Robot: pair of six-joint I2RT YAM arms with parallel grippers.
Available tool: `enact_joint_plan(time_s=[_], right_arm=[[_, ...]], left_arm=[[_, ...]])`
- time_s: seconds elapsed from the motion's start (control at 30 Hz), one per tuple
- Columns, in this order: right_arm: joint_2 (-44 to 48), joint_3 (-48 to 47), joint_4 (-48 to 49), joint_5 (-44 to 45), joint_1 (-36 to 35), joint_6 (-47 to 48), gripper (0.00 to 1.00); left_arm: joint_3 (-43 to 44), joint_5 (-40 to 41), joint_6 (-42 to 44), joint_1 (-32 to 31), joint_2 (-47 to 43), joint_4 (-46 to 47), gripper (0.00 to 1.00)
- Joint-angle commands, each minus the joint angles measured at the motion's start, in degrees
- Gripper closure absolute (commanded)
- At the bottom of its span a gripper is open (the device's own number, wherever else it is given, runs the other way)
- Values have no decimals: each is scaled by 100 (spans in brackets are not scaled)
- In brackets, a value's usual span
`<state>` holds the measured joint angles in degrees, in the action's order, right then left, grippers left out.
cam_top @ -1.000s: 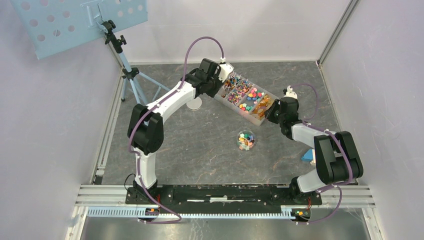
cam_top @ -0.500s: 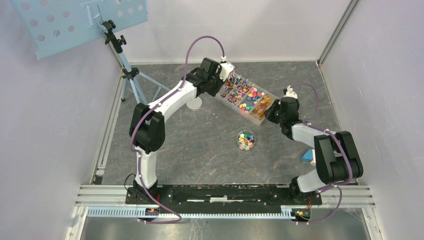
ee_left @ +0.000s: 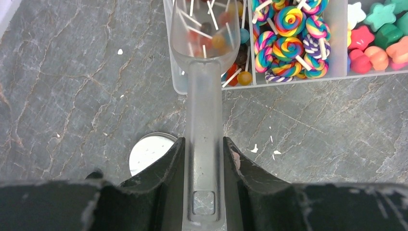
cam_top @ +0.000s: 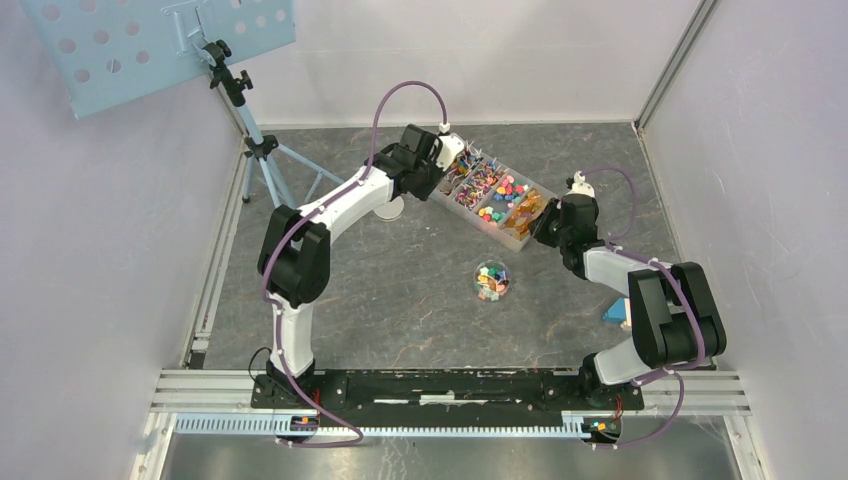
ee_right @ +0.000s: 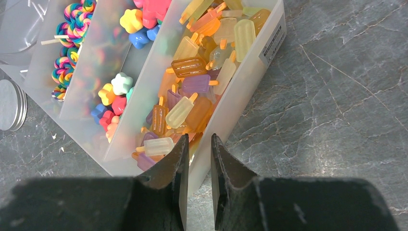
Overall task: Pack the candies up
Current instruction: Scoop the fake candies from the storage box.
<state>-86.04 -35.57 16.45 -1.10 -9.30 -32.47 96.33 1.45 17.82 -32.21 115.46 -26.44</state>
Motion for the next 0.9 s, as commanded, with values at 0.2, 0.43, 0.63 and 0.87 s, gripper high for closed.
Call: enact_joint_plan(time_s=[0.2,0.43,0.63,0.87], right_arm=[[-71,-28,-1,-272,2,198,90],[-72,-50,7,-290,69,152,90],[-81,-39,9,-303,97,144,90],[-71,-24,27,-316,115,110,90]], left_arm=[[-456,158,-94,83,-387,282,98],[-526,139,-73,91,-483,299,98],[-646,145,-55,100,-538,414,98],[-920,116,-38,97,-678,613,98]])
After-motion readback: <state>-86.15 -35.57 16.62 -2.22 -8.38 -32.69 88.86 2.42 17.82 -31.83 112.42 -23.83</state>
